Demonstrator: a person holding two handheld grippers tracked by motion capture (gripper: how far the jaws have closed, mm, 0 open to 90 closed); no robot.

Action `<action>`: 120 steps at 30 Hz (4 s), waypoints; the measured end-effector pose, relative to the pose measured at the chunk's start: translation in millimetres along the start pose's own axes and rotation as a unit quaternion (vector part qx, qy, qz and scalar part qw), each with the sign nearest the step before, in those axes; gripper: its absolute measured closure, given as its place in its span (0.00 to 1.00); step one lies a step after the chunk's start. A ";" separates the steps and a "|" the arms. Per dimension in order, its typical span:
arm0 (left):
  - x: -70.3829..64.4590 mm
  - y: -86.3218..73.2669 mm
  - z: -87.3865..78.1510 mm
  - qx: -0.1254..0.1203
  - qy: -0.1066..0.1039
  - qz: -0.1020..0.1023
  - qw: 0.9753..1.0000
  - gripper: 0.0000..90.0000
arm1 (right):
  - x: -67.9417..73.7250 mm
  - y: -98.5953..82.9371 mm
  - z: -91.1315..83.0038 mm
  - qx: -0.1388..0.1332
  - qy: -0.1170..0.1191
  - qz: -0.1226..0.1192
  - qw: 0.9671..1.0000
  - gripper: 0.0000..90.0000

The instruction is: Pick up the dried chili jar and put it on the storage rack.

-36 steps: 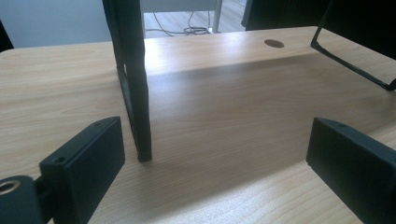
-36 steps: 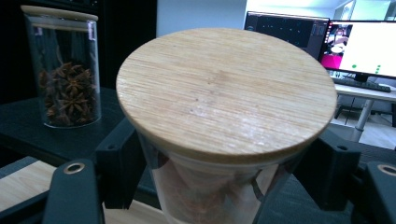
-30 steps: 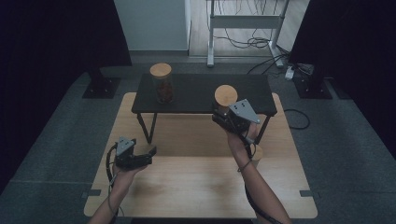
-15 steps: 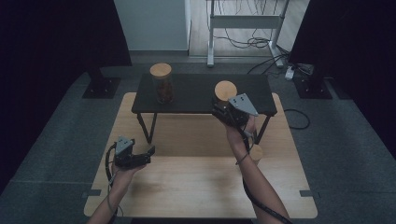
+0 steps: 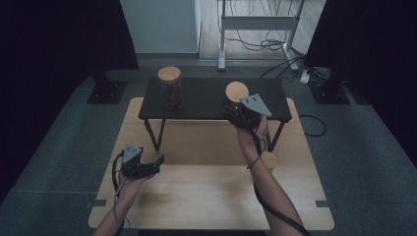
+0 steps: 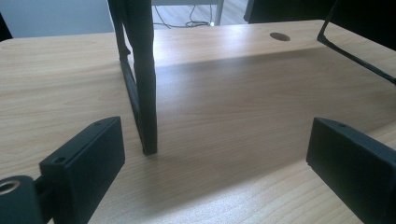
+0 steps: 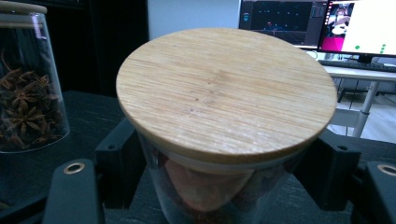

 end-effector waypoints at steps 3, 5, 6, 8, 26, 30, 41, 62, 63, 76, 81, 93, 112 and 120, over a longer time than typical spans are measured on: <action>0.4 -0.1 -0.2 -0.002 0.001 -0.002 1.000 0.04 | 0.9 -0.4 4.0 0.002 -0.001 0.000 1.000 0.29; 0.6 -0.1 -0.4 -0.003 0.001 -0.002 1.000 0.04 | 1.2 -0.7 6.2 0.003 -0.003 0.001 1.000 0.29; 0.5 -0.2 -0.3 -0.003 0.001 -0.002 1.000 0.04 | 1.5 -0.8 7.4 0.003 -0.003 0.002 1.000 0.29; -0.3 -0.9 0.0 0.000 0.001 -0.002 1.000 0.04 | 2.4 -1.5 9.4 0.004 -0.005 0.002 1.000 0.29; -0.9 -2.1 2.1 0.004 -0.001 0.002 1.000 0.04 | 6.3 -1.7 29.7 0.013 -0.013 0.005 1.000 0.29; -1.1 -2.2 2.1 0.004 -0.001 0.002 1.000 0.04 | 7.5 -0.3 32.5 0.017 -0.016 -0.001 1.000 0.29; -0.3 -0.8 0.1 0.000 -0.001 0.000 1.000 0.04 | 9.1 1.3 36.5 0.023 -0.017 -0.001 1.000 0.29; -1.0 0.8 -3.2 -0.015 0.003 -0.002 1.000 0.05 | 14.2 0.7 37.9 0.028 -0.023 -0.014 0.999 0.29; -0.9 1.0 -3.3 -0.015 0.003 -0.002 1.000 0.05 | 14.8 0.3 38.0 0.031 -0.025 -0.016 0.999 0.29; -1.8 1.0 -2.8 -0.013 0.001 -0.001 1.000 0.05 | 14.8 2.8 31.4 0.011 -0.030 -0.015 0.999 0.26; -2.5 1.3 -3.0 -0.013 0.000 0.000 1.000 0.04 | 14.7 3.2 29.0 0.009 -0.029 -0.015 0.999 0.25; -4.3 2.2 -3.9 -0.015 -0.002 0.003 1.000 0.04 | 12.5 1.3 19.4 0.005 -0.029 -0.010 1.000 0.23; 4.3 4.3 -6.7 -0.018 0.002 -0.003 1.000 0.04 | 7.1 -9.3 -0.8 0.004 -0.022 -0.017 1.000 0.21; 5.1 2.1 -4.1 -0.010 0.001 -0.004 1.000 0.04 | 0.9 -14.4 -15.2 -0.002 -0.021 -0.010 1.000 0.20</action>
Point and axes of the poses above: each handheld gripper's, and its own axes: z roughly forward along the jaws, y roughly out of its top, x roughly to its left, the point moved 9 cm from there along z, roughly forward along the jaws, and after that the axes turned 4 degrees about -y, right-handed, at the moved point
